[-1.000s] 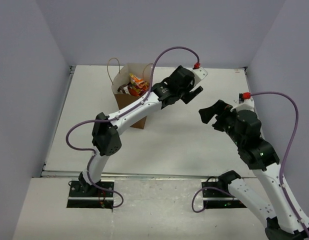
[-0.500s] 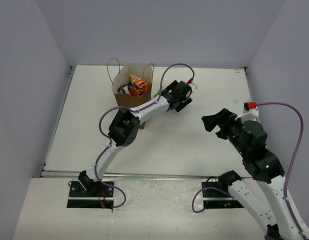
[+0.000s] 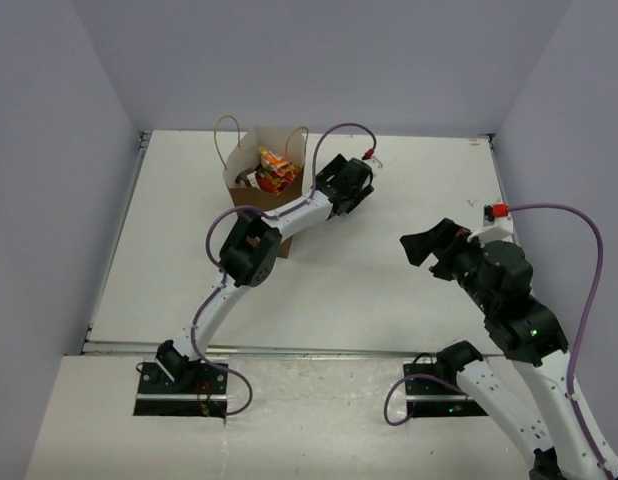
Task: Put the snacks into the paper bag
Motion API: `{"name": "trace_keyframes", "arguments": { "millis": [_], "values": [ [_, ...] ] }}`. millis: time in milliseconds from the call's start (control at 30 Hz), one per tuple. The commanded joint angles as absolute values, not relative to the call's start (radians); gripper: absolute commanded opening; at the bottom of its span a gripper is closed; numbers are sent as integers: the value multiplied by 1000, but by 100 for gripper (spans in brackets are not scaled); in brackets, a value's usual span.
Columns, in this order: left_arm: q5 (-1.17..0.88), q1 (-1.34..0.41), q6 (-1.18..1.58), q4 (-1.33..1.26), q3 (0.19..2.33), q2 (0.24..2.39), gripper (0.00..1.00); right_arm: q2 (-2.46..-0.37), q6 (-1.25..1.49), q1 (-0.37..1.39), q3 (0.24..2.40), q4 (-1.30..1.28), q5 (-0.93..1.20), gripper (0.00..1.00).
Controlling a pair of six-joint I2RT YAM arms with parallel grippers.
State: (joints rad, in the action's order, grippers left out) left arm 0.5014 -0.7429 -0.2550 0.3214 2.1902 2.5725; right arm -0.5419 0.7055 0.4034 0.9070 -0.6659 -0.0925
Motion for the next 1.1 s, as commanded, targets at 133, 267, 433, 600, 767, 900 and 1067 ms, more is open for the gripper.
{"name": "trace_keyframes", "arguments": {
  "millis": [133,267,433,600,767,900,1067],
  "values": [
    [502,-712,-275,282,2257,2632,54,-561,709,402,902,-641,-84,98],
    [445,-722,-253,296,2218,2591,0,-571,710,400,896,-624,-74,98],
    [483,-779,-296,201,2102,2446,0,-572,721,400,890,-617,-61,98],
    [445,-837,-267,248,2143,2343,0,-516,722,400,893,-620,-115,98],
    [356,-882,-178,253,2094,2177,0,-442,741,402,893,-640,-159,98],
    [295,-887,-83,293,2077,2086,0,-353,758,400,882,-643,-221,98],
    [186,-887,41,255,1959,1915,0,-246,755,400,845,-604,-256,97]
  ]
}}
